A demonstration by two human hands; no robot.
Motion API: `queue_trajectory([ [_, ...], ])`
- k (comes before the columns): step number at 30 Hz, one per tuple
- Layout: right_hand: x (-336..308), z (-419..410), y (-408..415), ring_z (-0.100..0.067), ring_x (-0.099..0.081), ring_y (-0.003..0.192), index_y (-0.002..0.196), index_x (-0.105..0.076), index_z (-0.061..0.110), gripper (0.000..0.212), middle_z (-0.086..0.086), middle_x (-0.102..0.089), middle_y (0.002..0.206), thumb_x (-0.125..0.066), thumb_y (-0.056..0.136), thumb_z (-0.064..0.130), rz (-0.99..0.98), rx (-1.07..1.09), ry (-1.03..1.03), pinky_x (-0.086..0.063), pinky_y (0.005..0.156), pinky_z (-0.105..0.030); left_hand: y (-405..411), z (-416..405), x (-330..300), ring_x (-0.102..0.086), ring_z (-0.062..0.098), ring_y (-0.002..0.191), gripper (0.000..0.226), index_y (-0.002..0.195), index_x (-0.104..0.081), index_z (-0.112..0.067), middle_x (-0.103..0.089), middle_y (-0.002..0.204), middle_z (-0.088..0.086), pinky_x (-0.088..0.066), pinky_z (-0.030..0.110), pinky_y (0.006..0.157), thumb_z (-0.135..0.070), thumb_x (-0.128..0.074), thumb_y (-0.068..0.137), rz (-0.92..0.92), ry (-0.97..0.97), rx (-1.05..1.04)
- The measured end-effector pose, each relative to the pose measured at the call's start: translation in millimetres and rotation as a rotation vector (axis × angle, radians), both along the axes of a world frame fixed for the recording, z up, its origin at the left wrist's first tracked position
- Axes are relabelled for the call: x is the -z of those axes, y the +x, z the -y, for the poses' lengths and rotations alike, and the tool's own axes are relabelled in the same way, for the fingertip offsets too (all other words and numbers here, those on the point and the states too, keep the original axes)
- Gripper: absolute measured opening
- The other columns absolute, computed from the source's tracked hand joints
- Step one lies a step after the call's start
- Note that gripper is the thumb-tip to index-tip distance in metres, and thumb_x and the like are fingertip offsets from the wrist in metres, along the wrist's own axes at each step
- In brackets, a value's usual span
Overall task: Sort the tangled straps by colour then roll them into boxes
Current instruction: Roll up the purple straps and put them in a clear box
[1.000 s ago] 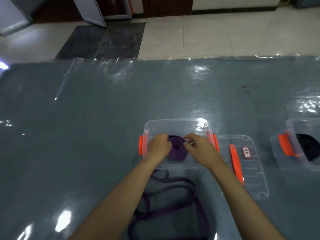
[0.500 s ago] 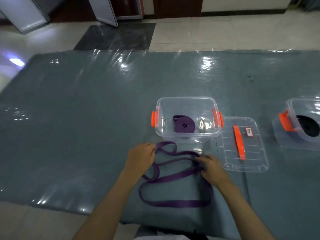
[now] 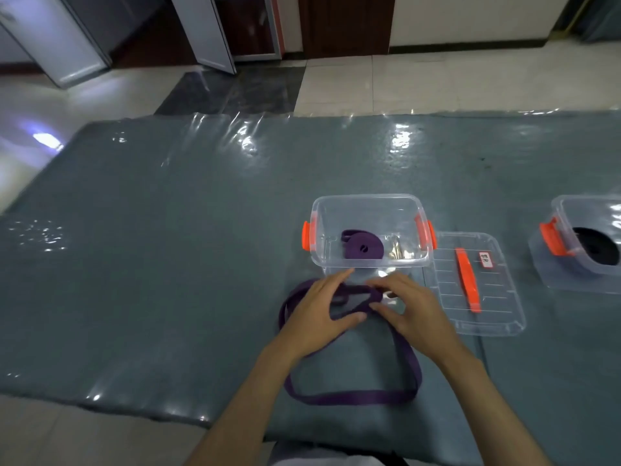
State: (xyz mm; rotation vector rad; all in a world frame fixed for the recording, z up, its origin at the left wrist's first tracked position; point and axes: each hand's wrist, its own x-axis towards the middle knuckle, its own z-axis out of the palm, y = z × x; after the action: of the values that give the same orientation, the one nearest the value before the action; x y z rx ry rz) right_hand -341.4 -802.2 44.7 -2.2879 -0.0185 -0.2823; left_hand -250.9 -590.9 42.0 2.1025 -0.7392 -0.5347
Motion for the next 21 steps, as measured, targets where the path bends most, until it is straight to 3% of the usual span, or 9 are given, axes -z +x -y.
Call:
queue_trajectory([
  [3, -49.2, -8.4, 13.1, 0.001, -0.063, 0.105, 0.126, -0.068, 0.024, 0.038, 0.016, -0.066, 0.113, -0.078, 0.091, 0.017, 0.09, -0.019, 0.041, -0.049, 0.093, -0.015, 0.6, 16.0, -32.8, -0.063, 0.0, 0.121, 0.045, 0.132, -0.061, -0.039, -0.069, 0.129, -0.018, -0.05, 0.029, 0.108, -0.029, -0.079, 0.092, -0.038, -0.23, -0.049],
  [6, -91.5, -10.3, 30.2, -0.008, -0.069, 0.099, 0.121, -0.069, 0.02, 0.035, 0.01, -0.071, 0.109, -0.081, 0.089, 0.016, 0.178, 0.043, 0.182, -0.056, 0.089, -0.025, 6.1, 21.5, -69.8, -0.075, 0.014, 0.103, 0.035, 0.115, -0.065, -0.031, -0.079, 0.107, -0.005, -0.056, 0.033, 0.097, -0.011, -0.079, 0.091, -0.111, -0.466, -0.212],
  [9, -129.9, -15.3, 48.9, -0.015, -0.072, 0.087, 0.109, -0.071, 0.019, 0.026, 0.009, -0.073, 0.098, -0.084, 0.086, 0.014, 0.248, 0.125, 0.329, -0.06, 0.076, -0.03, 9.3, 27.5, -106.0, -0.075, 0.022, 0.104, 0.03, 0.111, -0.062, -0.024, -0.078, 0.108, 0.002, -0.058, 0.043, 0.098, -0.009, -0.079, 0.091, -0.138, -0.619, -0.24],
  [12, -158.1, -22.6, 62.3, -0.015, -0.069, 0.075, 0.099, -0.068, 0.019, 0.02, 0.005, -0.073, 0.09, -0.083, 0.086, 0.017, 0.297, 0.19, 0.432, -0.061, 0.068, -0.035, 10.6, 34.6, -134.1, -0.075, 0.021, 0.107, 0.034, 0.116, -0.067, -0.02, -0.077, 0.112, 0.0, -0.059, 0.043, 0.097, -0.015, -0.083, 0.087, -0.077, -0.672, -0.277],
  [15, -169.3, -25.2, 67.7, -0.016, -0.068, 0.076, 0.096, -0.065, 0.022, 0.02, 0.006, -0.071, 0.088, -0.081, 0.086, 0.017, 0.275, 0.217, 0.445, -0.063, 0.07, -0.043, 14.0, 35.4, -146.5, -0.076, 0.017, 0.099, 0.028, 0.114, -0.074, -0.025, -0.078, 0.106, -0.005, -0.062, 0.039, 0.09, -0.02, -0.084, 0.087, -0.016, -0.667, -0.358],
  [18, -167.2, -28.7, 65.1, -0.031, -0.07, 0.079, 0.091, -0.065, 0.025, 0.019, 0.004, -0.069, 0.086, -0.081, 0.081, 0.028, 0.26, 0.257, 0.56, -0.062, 0.069, -0.055, 17.7, 30.4, -148.6, -0.076, 0.016, 0.099, 0.029, 0.115, -0.076, -0.024, -0.076, 0.106, -0.008, -0.061, 0.036, 0.091, -0.013, -0.081, 0.089, 0.087, -0.604, -0.288],
  [21, -160.7, -34.1, 59.8, -0.037, -0.071, 0.08, 0.091, -0.067, 0.022, 0.022, 0.001, -0.069, 0.086, -0.084, 0.082, 0.032, 0.266, 0.292, 0.635, -0.06, 0.068, -0.061, 18.3, 27.1, -150.0, -0.076, 0.018, 0.094, 0.028, 0.108, -0.078, -0.026, -0.077, 0.101, -0.006, -0.062, 0.037, 0.089, -0.012, -0.085, 0.084, 0.04, -0.591, -0.268],
])
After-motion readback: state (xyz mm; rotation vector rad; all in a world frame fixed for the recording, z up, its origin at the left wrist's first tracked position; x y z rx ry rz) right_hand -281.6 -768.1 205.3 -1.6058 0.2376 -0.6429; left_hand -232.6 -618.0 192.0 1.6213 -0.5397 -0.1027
